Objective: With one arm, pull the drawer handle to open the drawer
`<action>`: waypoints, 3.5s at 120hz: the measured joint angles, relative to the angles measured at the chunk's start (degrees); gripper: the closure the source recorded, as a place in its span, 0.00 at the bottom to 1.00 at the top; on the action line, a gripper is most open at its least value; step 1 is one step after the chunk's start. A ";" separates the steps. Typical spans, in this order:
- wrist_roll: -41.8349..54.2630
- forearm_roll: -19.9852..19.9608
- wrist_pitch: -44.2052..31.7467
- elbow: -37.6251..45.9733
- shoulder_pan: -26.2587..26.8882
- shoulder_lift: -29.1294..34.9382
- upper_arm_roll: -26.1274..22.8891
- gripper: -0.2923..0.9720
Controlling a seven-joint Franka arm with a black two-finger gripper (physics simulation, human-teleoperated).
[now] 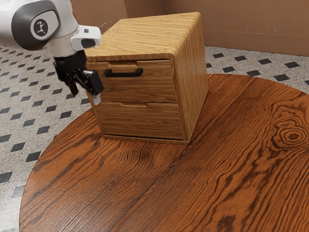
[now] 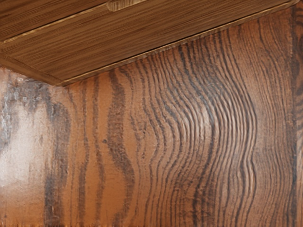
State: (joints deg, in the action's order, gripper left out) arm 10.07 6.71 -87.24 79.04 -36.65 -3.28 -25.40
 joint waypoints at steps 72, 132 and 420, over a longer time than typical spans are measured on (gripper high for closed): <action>35.18 -6.14 5.98 -23.23 16.64 -6.85 -3.07 0.23; 60.63 0.74 5.81 -36.73 22.28 -22.85 -6.04 0.23; 82.09 -8.34 -16.38 -8.47 6.95 -8.80 0.91 0.23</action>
State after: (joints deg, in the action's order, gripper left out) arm 92.16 -1.63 -103.62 70.57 -29.69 -12.08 -24.49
